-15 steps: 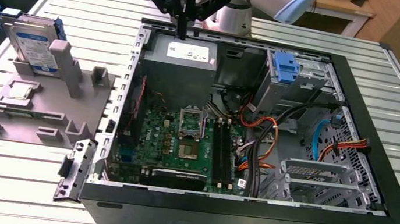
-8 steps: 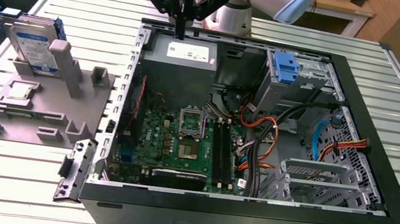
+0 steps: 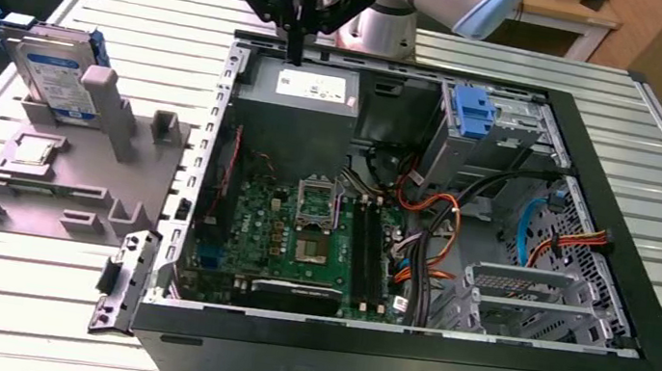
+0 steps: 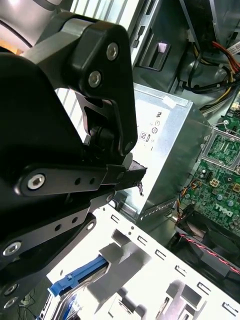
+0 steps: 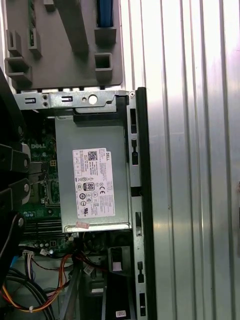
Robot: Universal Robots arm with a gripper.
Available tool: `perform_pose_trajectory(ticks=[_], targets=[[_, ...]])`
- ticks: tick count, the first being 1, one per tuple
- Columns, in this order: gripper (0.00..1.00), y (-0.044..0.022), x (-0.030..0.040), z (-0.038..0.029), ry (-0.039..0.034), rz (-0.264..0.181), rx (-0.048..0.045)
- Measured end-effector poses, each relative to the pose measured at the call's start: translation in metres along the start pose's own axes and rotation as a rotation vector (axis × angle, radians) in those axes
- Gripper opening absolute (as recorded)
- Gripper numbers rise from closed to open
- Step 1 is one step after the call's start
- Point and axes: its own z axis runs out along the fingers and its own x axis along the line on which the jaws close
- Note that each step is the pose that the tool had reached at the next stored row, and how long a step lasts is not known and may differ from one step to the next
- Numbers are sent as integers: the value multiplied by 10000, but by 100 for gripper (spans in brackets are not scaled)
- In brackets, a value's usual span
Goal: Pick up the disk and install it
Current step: 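Reach for the disk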
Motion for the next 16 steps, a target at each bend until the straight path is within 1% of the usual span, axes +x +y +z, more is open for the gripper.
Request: perform_pose_trajectory(ticks=[11,13,16], targets=[[10,-2,22,4,0,0,0],[10,-3,40,9,0,0,0],[10,-4,45,10,0,0,-1]])
